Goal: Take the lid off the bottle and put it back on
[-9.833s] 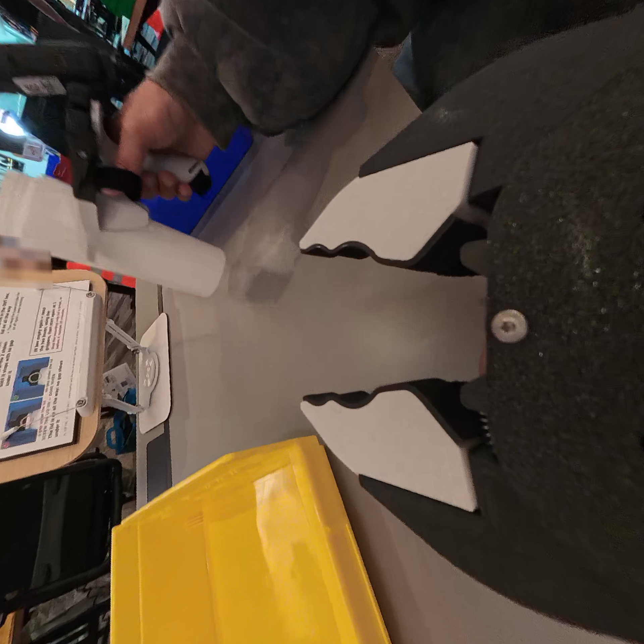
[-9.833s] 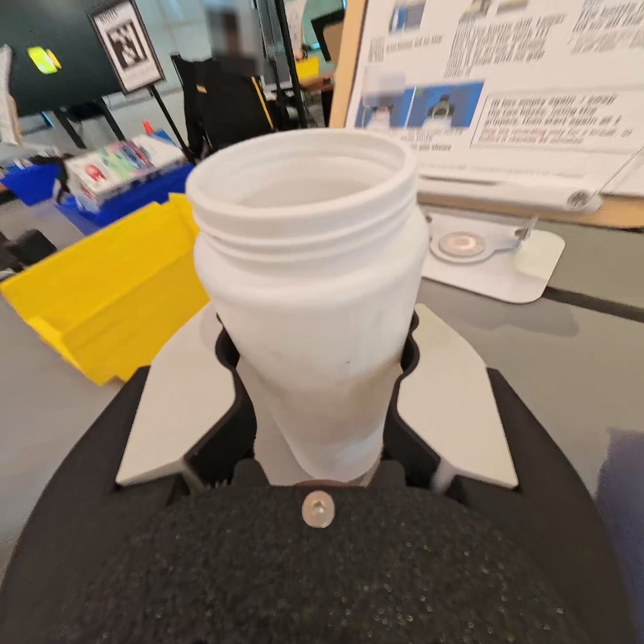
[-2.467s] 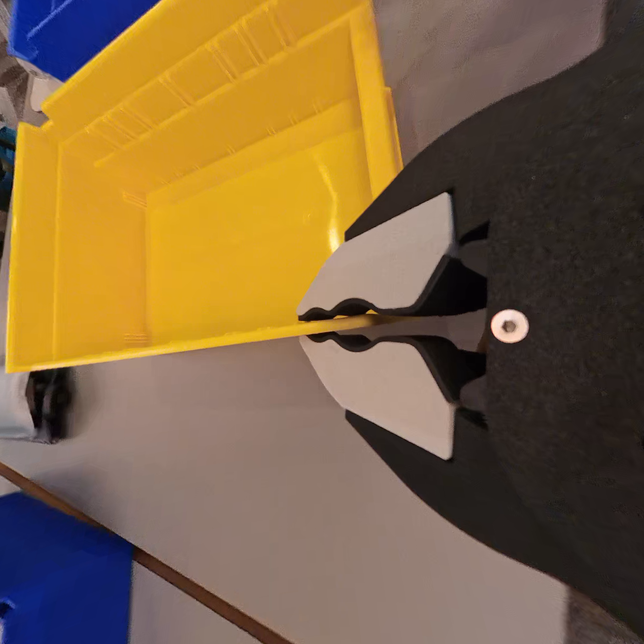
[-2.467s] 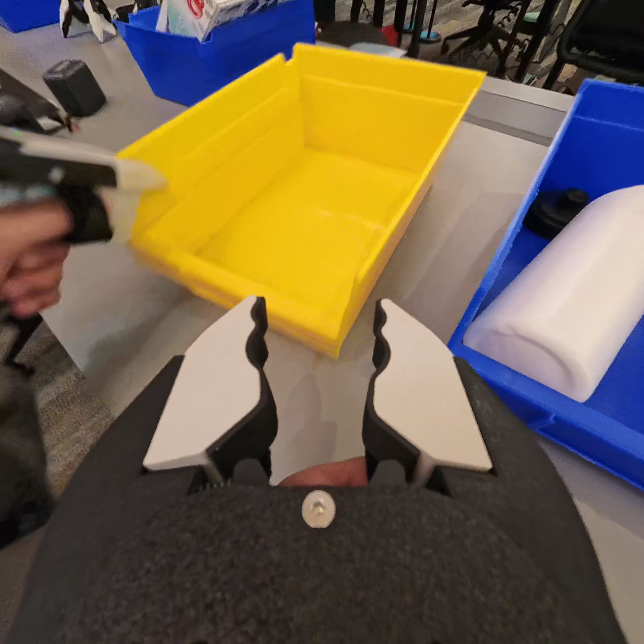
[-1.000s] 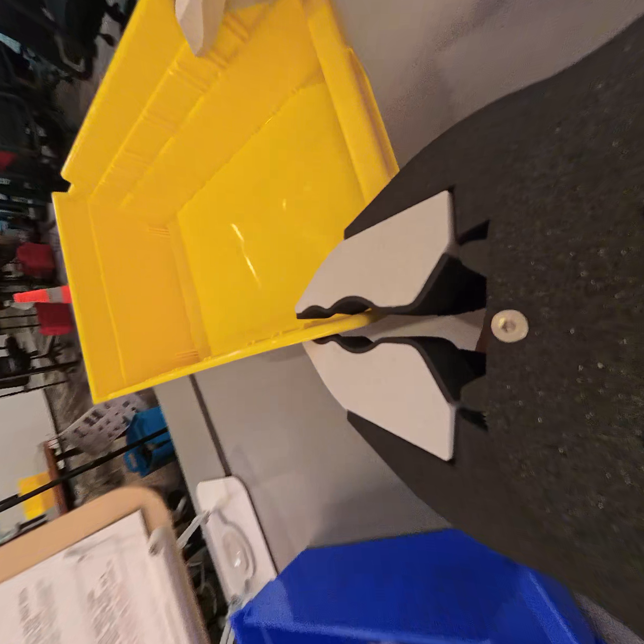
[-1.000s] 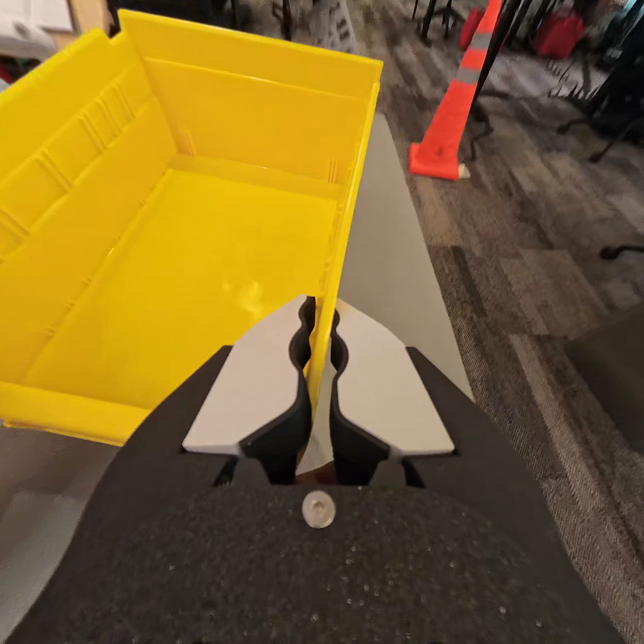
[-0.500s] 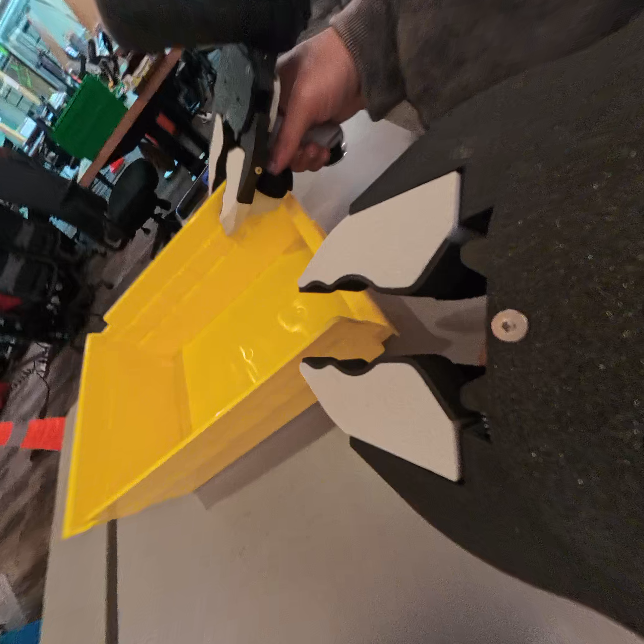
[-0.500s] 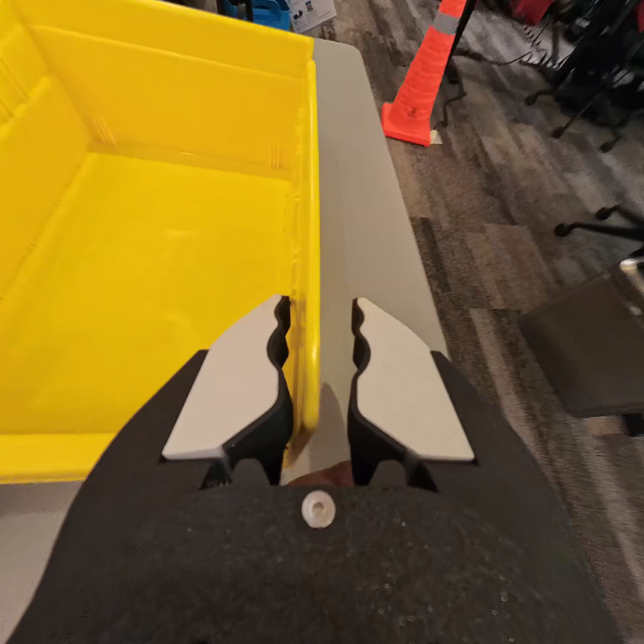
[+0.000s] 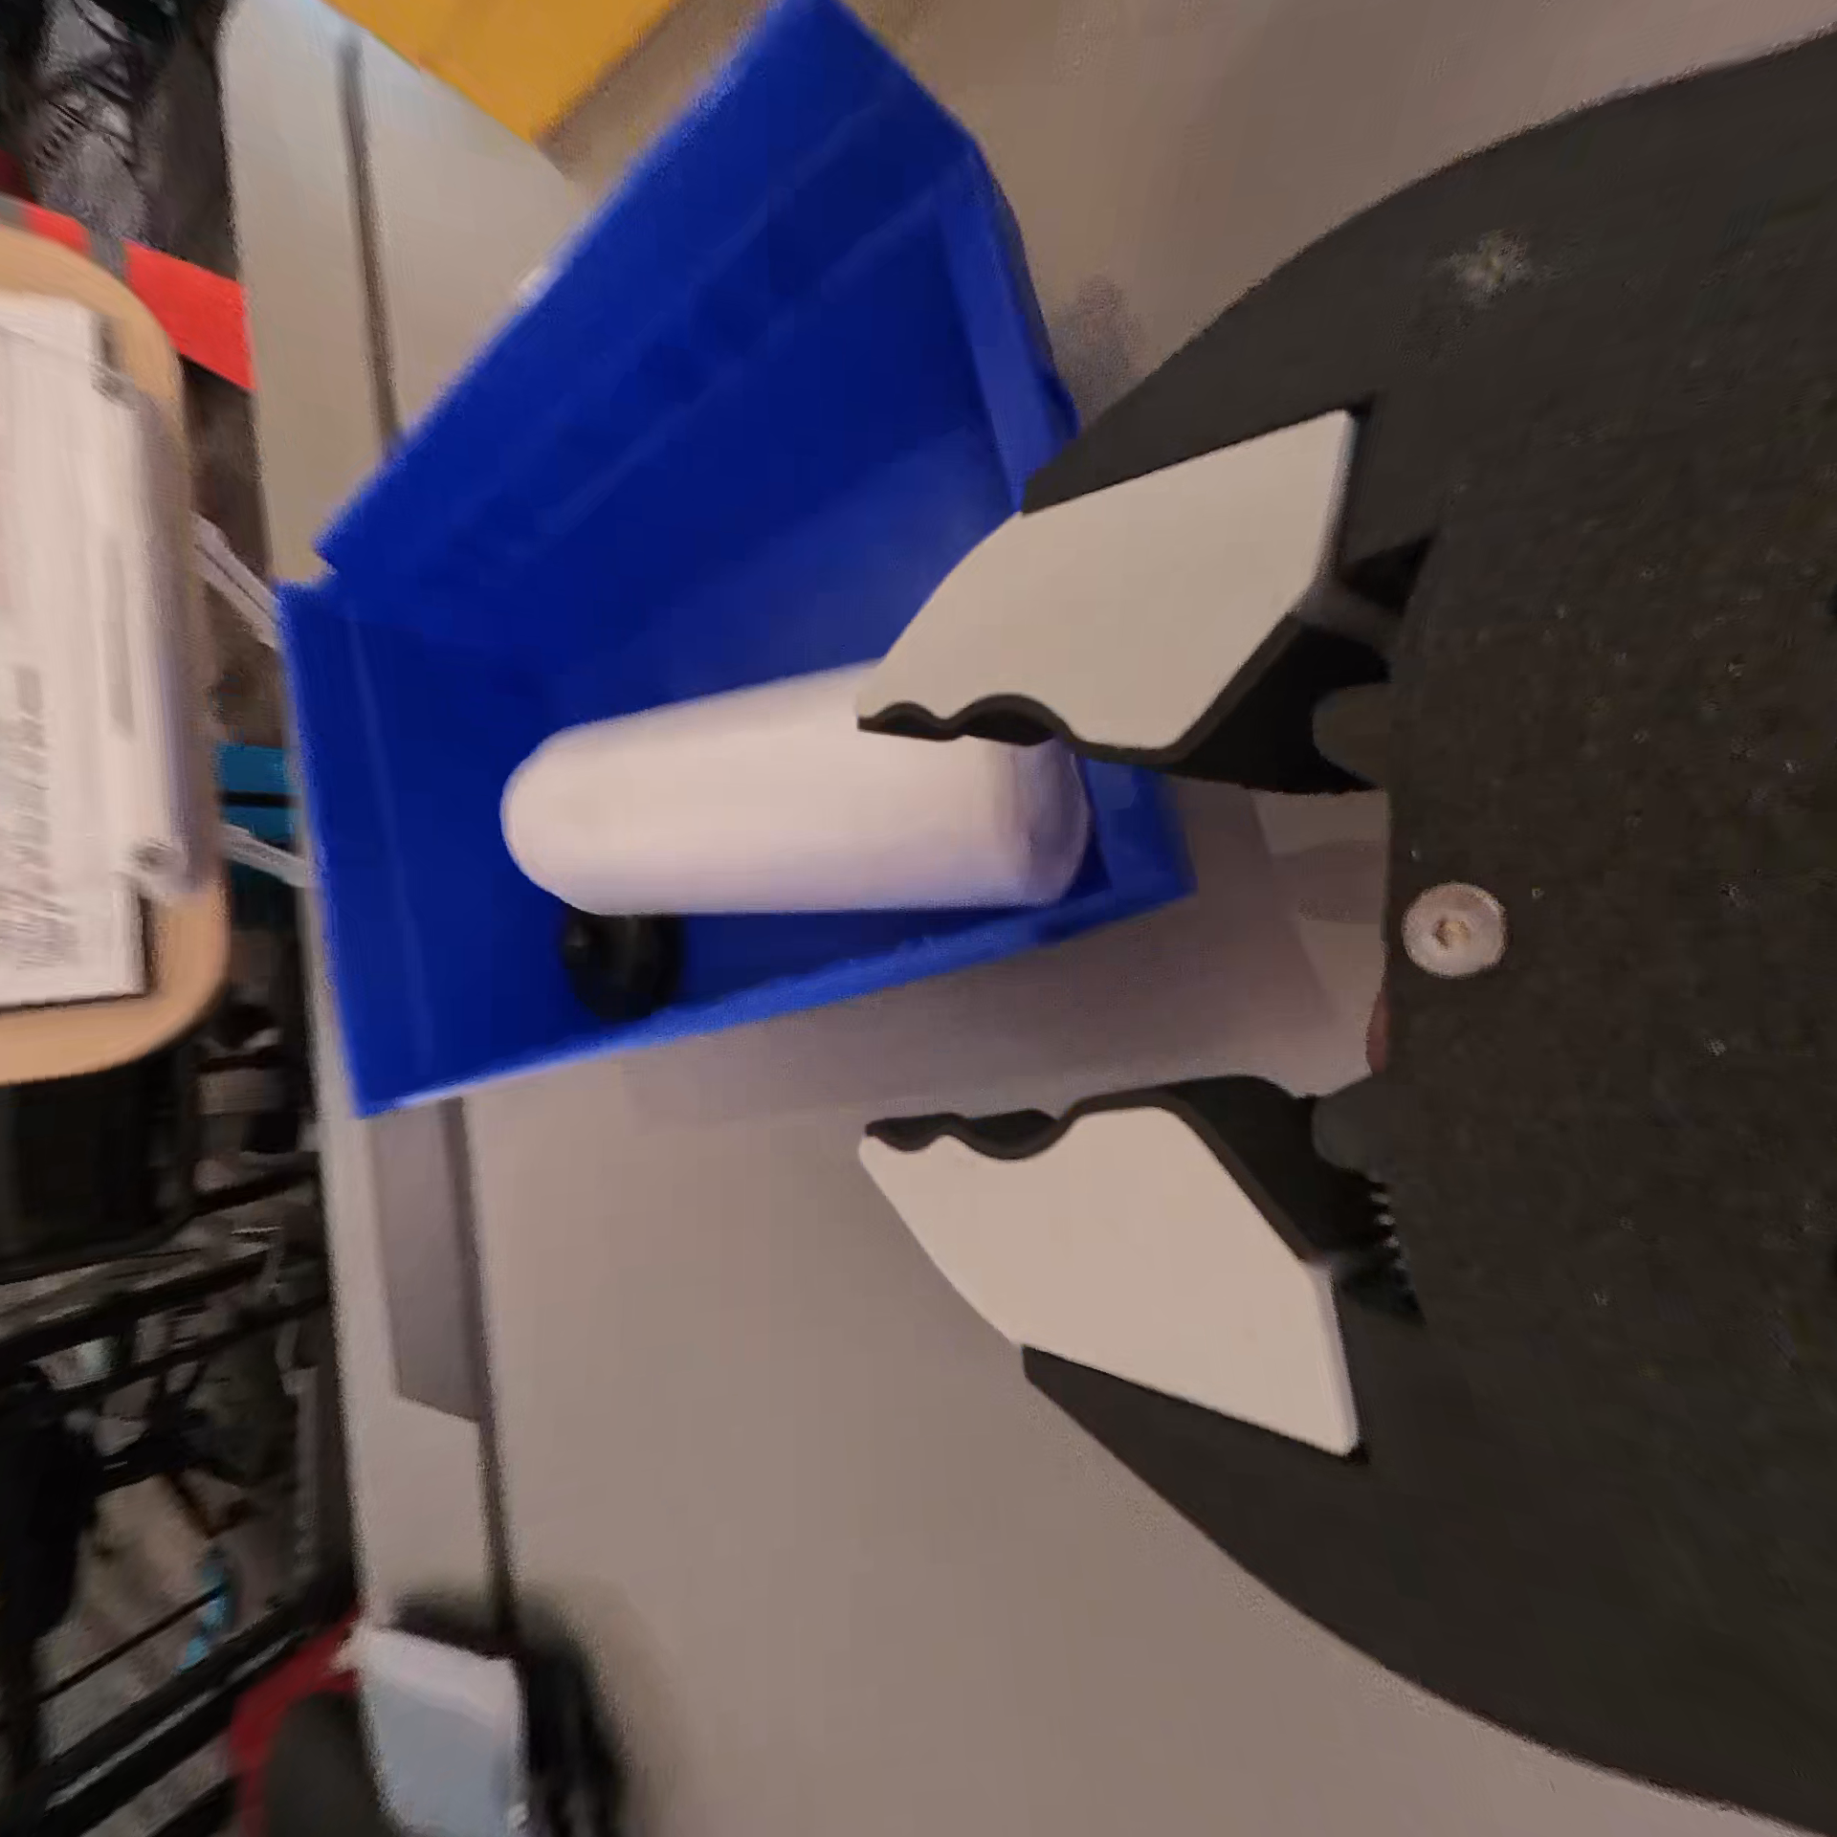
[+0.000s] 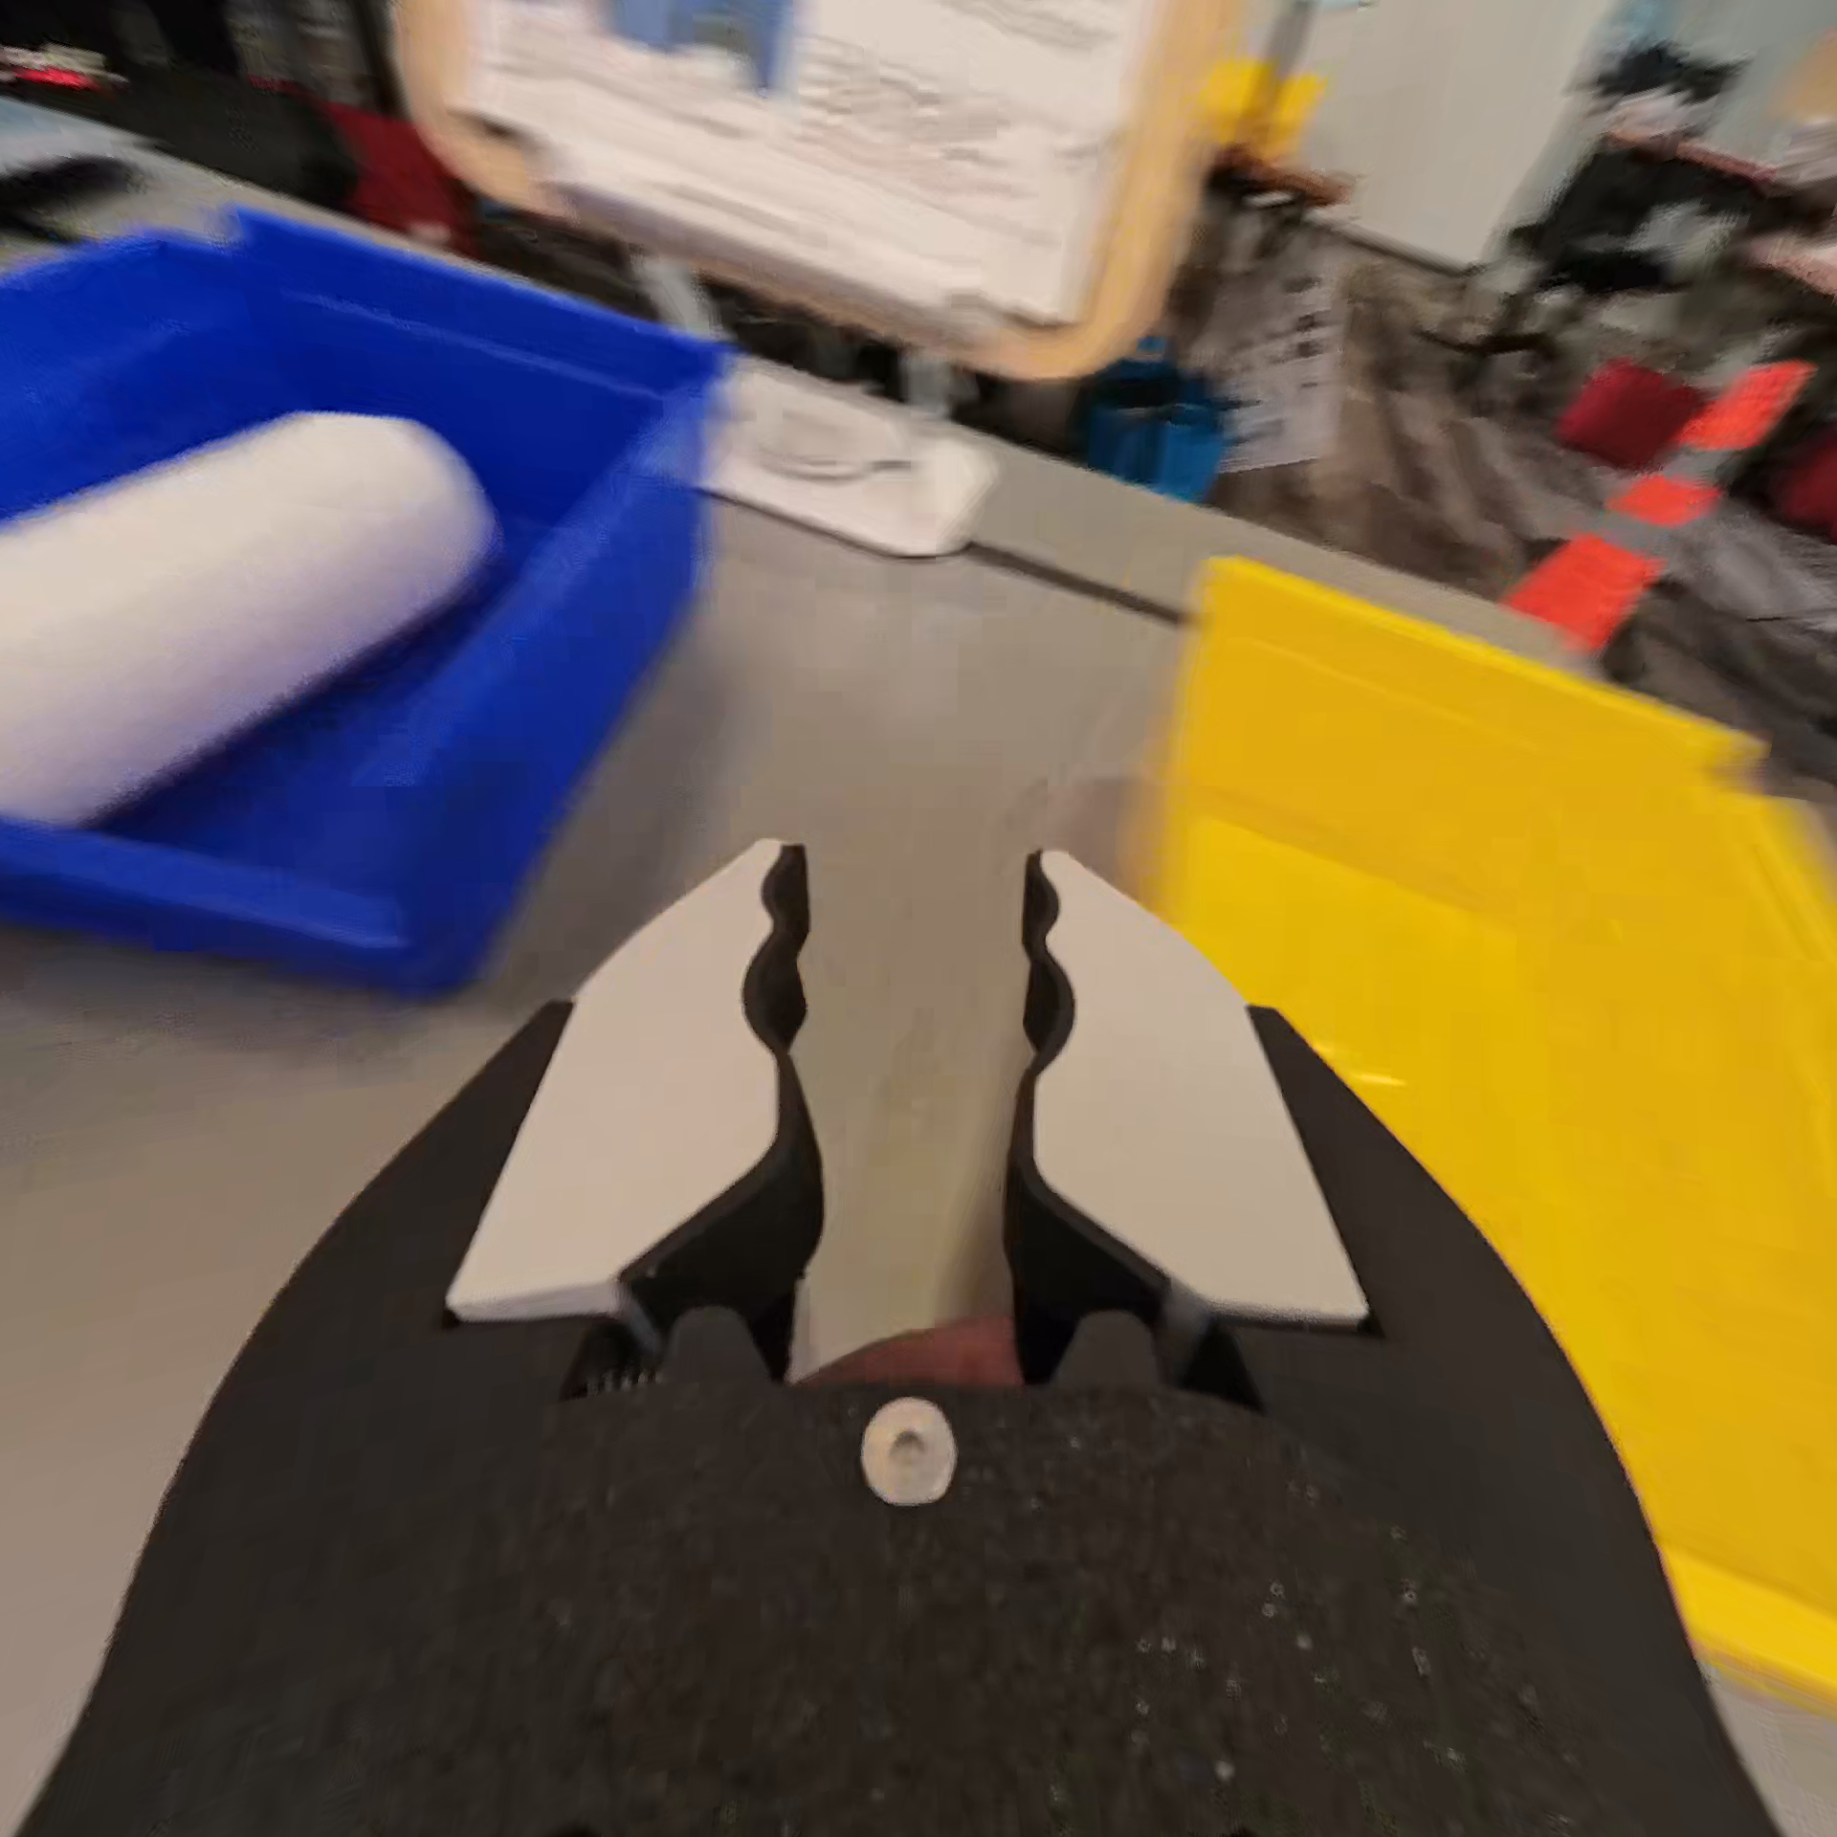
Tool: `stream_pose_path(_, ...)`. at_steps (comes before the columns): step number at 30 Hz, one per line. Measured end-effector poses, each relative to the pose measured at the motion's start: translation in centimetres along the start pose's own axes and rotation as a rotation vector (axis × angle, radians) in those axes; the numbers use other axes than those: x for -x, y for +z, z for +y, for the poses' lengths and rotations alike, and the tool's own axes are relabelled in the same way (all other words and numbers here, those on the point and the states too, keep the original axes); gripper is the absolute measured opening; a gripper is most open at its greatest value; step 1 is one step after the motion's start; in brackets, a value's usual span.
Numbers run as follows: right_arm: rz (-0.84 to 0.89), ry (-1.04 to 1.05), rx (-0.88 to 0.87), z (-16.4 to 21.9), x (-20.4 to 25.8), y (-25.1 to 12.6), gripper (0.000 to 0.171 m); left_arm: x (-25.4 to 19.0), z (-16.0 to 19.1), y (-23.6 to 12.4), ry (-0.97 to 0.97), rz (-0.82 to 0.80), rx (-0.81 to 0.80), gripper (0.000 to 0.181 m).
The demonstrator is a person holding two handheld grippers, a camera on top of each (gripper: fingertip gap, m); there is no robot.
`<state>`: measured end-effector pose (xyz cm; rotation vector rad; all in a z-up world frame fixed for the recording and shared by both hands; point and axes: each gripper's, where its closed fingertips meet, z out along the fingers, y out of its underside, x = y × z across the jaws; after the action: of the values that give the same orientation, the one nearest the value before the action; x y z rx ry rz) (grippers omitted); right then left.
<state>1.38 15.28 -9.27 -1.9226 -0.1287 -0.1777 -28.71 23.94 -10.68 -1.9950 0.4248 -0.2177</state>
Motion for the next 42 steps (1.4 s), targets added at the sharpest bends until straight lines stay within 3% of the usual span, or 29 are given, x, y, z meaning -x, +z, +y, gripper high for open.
stream_pose_path(3, -0.173, 0.067, 0.052, 0.4, 9.4, 1.8, 0.049, 0.9, 2.0, 1.9, 0.028, -0.016, 0.064, 0.069)
stream_pose_path(6, -0.14, 0.077, 0.088, 0.3, 11.9, 4.1, 0.05, -0.1, 2.4, 3.3, -0.024, 0.074, 0.083, 0.047)
stream_pose_path(8, -0.106, 0.119, 0.123, 0.5, 12.2, 5.8, 0.041, 0.0, 2.6, 4.1, -0.025, 0.087, 0.09, 0.02)
stream_pose_path(12, -0.06, 0.192, 0.247, 2.2, 12.7, 8.2, 0.009, 1.2, 2.4, 4.7, 0.018, 0.044, 0.07, 0.007)
stream_pose_path(16, -0.024, 0.227, 0.238, 1.1, 13.8, 7.9, 0.003, 3.1, 1.8, 4.4, -0.021, 0.029, 0.055, 0.003)
stream_pose_path(20, -0.012, 0.213, 0.118, -2.2, 16.8, 7.4, 0.004, 7.1, -0.3, 2.6, -0.045, -0.017, -0.032, 0.003)
stream_pose_path(25, -0.096, 0.215, 0.109, -5.1, 23.9, 8.4, 0.004, 14.8, -0.7, 0.2, -0.002, -0.103, -0.057, 0.002)
stream_pose_path(31, -0.156, 0.166, 0.194, -4.7, 33.0, 10.2, 0.005, 22.8, 2.2, 0.2, -0.085, -0.131, -0.023, 0.002)
stream_pose_path(34, -0.181, 0.17, 0.213, -3.6, 35.5, 10.8, 0.009, 24.6, 4.0, 1.7, -0.109, -0.116, 0.014, 0.002)
stream_pose_path(37, -0.181, 0.155, 0.175, -3.9, 35.9, 10.8, 0.012, 24.8, 4.2, 2.1, -0.204, -0.055, -0.005, 0.002)
stream_pose_path(42, -0.297, 0.095, 0.267, -3.1, 36.2, 10.3, 0.019, 24.6, 4.3, 1.9, -0.216, -0.053, -0.006, 0.003)
